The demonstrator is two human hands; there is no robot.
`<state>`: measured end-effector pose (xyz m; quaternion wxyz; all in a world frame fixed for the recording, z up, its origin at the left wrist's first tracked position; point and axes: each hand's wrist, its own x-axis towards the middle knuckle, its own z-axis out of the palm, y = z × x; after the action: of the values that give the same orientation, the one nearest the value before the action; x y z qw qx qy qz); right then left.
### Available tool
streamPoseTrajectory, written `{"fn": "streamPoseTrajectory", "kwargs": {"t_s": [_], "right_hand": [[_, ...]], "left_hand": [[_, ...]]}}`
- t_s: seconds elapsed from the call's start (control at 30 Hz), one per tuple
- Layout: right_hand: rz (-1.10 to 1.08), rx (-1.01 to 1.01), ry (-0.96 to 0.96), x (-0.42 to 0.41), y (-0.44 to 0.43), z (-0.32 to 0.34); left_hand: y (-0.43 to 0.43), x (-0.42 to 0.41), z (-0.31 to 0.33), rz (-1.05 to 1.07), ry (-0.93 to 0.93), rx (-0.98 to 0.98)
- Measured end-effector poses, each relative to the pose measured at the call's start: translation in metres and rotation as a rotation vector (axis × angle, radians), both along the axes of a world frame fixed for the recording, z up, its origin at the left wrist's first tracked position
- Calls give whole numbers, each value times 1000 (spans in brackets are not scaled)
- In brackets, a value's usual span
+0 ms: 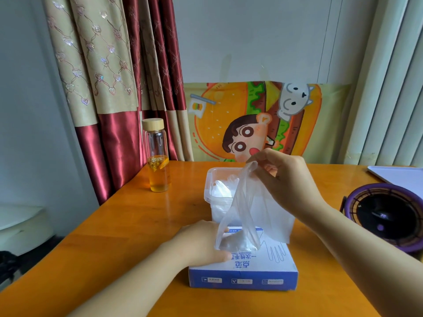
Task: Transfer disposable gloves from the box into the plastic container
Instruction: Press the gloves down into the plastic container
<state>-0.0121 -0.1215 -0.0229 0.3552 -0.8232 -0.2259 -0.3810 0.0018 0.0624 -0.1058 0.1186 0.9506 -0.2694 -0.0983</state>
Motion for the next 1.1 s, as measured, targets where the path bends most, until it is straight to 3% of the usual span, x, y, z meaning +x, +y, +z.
{"fn": "streamPoseTrajectory", "kwargs": {"t_s": [0.1, 0.27, 0.47, 0.57, 0.67, 0.73, 0.83, 0.93, 1.0, 1.1], "right_hand": [[-21, 49, 17, -1, -7, 1], [88, -153, 8, -11, 9, -1], [122, -169, 60, -11, 24, -7], [128, 74, 259, -3, 16, -9], [301, 440, 655, -4, -3, -25], [382, 533, 840, -10, -17, -48], [431, 362, 931, -21, -24, -79], [262, 57, 843, -21, -15, -89], [132, 62, 804, -15, -8, -95], [14, 192, 868, -3, -11, -110]], "left_hand": [[4, -2, 1, -9, 15, -26], [-8, -12, 3, 14, -33, 63], [-11, -14, -2, 28, -1, 19], [-12, -18, -3, 7, 21, -46], [-9, -21, -10, -14, -1, -137], [-7, -19, -20, 4, -15, -194], [-14, -17, -27, 39, -19, -235], [-26, -16, -28, 154, 14, -180], [-30, -15, -33, 204, -14, -275], [-35, -20, -38, 257, -164, -236]]}}
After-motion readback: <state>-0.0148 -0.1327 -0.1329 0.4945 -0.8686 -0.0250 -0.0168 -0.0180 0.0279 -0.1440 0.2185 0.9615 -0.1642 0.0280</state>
